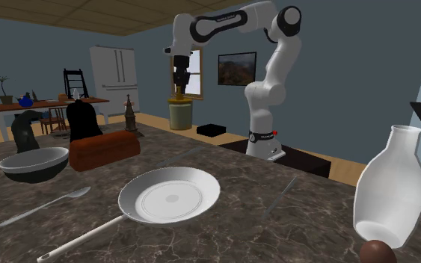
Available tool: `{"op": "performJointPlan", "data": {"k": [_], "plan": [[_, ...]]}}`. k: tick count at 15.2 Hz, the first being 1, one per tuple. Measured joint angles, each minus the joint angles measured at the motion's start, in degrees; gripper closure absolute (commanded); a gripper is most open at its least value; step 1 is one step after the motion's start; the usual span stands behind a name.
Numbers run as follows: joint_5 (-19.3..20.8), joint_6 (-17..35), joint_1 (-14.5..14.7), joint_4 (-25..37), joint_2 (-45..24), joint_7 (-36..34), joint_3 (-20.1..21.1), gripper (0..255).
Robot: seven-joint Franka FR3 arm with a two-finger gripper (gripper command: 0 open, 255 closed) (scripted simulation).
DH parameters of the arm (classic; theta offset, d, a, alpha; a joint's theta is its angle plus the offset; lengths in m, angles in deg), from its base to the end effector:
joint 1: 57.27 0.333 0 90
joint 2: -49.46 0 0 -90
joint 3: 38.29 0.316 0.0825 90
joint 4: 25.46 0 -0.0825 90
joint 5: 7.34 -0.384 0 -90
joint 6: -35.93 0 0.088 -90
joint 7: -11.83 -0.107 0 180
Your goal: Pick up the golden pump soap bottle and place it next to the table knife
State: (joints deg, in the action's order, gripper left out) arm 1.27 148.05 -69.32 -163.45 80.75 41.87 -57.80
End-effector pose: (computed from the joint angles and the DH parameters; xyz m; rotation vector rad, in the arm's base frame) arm 0.3313 -0.2284 0.5024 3.1305 0.1027 0.1248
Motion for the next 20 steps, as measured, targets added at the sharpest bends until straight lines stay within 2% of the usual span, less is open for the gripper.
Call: {"op": "performJointPlan", "data": {"k": [15, 20], "plan": [[0.73, 12.48, -0.2, -9.2, -3.32, 0.41, -1.96, 255], [0.68, 13.12, -0.11, -9.4, -3.74, 0.41, -2.04, 255]]}}
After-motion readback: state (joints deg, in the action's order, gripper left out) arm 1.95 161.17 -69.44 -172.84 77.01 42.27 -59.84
